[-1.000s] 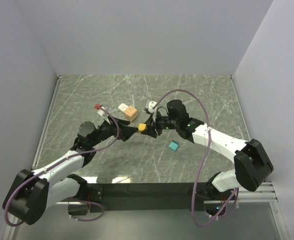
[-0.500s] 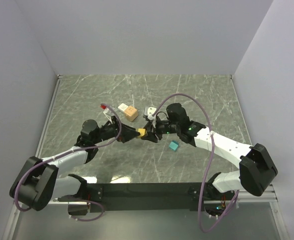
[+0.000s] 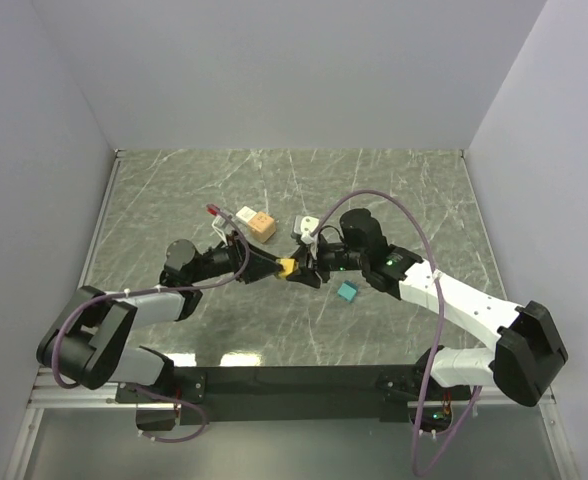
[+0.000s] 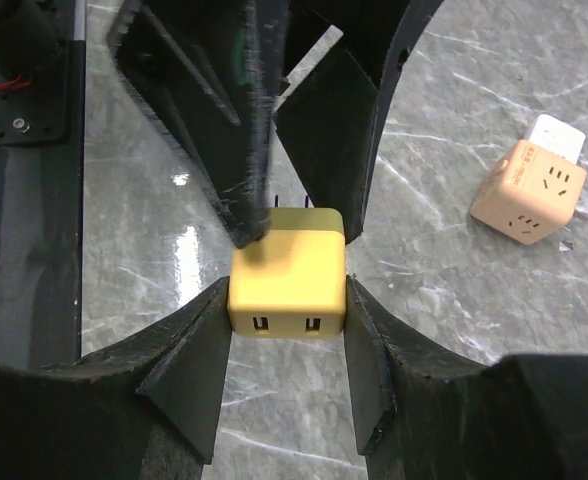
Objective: Insert the plug
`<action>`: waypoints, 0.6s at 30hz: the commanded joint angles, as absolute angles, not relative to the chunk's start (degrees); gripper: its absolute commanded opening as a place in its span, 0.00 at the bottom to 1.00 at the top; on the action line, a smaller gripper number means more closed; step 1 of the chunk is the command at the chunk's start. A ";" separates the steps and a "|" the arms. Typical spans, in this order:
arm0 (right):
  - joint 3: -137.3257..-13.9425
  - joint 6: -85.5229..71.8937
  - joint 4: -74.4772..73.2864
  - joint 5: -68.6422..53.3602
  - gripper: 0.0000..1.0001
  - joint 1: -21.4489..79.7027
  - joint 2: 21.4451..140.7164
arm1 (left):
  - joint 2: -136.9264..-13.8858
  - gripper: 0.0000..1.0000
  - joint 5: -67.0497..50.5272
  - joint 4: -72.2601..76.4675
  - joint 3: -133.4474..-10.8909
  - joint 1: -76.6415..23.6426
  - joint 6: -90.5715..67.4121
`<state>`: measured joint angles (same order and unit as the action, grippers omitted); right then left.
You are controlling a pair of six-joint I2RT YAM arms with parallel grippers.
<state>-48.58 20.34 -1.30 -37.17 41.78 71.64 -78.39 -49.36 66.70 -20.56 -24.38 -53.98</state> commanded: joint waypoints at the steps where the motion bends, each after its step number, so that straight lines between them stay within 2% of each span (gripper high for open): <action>1: -50.36 22.06 4.75 -35.33 0.00 42.27 70.93 | -78.23 0.63 -57.57 71.72 -23.11 -28.82 -56.25; 5: -50.71 22.32 5.10 -34.37 0.00 42.63 71.46 | -77.52 0.66 -57.30 67.86 -23.99 -30.93 -53.27; 7: -50.71 22.67 5.19 -34.10 0.00 42.71 70.93 | -77.69 0.70 -57.04 65.41 -24.52 -31.64 -52.12; 18: -50.01 22.06 5.01 -32.61 0.00 43.07 69.43 | -81.21 0.72 -57.66 69.26 -24.70 -31.64 -53.44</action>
